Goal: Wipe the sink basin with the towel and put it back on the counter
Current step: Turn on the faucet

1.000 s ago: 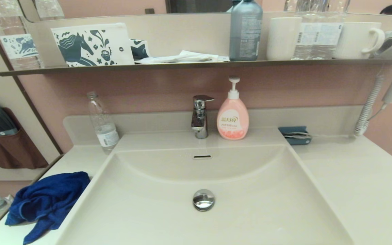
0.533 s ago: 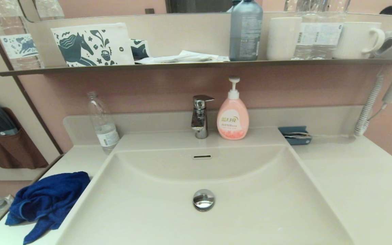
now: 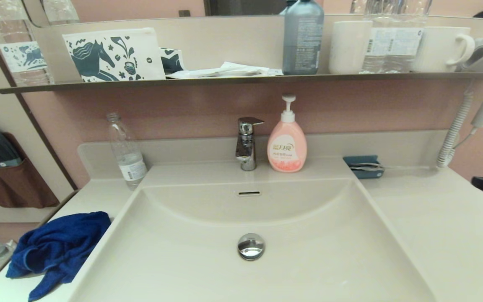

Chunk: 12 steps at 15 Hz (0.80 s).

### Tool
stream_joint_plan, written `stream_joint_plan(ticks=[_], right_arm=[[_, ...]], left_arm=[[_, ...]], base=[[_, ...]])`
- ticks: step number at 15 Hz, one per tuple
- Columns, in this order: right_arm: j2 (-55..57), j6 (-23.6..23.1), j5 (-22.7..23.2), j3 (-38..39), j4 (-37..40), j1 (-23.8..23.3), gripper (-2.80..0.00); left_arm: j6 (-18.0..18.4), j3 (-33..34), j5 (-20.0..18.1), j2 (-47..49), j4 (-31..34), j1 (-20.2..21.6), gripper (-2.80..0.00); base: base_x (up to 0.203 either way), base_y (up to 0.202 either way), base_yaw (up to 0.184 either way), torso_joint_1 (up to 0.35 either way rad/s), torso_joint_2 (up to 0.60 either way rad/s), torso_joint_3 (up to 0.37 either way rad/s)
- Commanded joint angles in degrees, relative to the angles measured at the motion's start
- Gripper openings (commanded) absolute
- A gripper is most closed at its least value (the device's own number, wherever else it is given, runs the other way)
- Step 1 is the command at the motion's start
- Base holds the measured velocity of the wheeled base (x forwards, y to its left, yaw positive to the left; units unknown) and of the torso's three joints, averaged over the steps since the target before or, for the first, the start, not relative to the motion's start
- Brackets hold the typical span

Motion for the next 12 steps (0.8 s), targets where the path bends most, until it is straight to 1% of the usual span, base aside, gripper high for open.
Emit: stream_joint_plan(ticks=[1,3,4,5,6,9,12], right_arm=[[14.14,1.34,-5.16,-4.46,-1.55,9.56,-2.8],[23.46,2.13,-13.48,-8.03,-5.71,16.35,-2.8],[28.3,2.35,-18.19,-10.31,-7.29,18.68,-2.8],[32.57,2.49,-21.84,-12.95,-8.42,20.39,-2.8],[36.44,2.56,-24.26,-16.55,-9.21,21.59,-2.8],[46.03,2.52,-29.71,-26.79,-10.17,23.98,-2.8],[52.37,1.6,-31.4,-34.64,-10.37,24.93,-2.8]], left_arm=[[-0.02,0.0,0.0,0.06,-0.02,0.0,-2.8],[-0.02,0.0,0.0,0.06,-0.02,0.03,-2.8],[-0.02,0.0,0.0,0.06,-0.02,0.04,-2.8],[-0.02,0.0,0.0,0.06,-0.02,0.02,-2.8],[-0.02,0.0,0.0,0.06,-0.02,-0.02,-2.8],[-0.01,0.0,0.0,0.06,-0.02,0.06,-2.8],[-0.02,0.0,0.0,0.06,-0.02,0.03,-2.8]], base=[[0.0,0.0,0.0,0.0,0.0,0.0],[0.0,0.0,0.0,0.0,0.0,0.0],[0.0,0.0,0.0,0.0,0.0,0.0],[0.0,0.0,0.0,0.0,0.0,0.0],[0.0,0.0,0.0,0.0,0.0,0.0],[0.0,0.0,0.0,0.0,0.0,0.0],[0.0,0.0,0.0,0.0,0.0,0.0]])
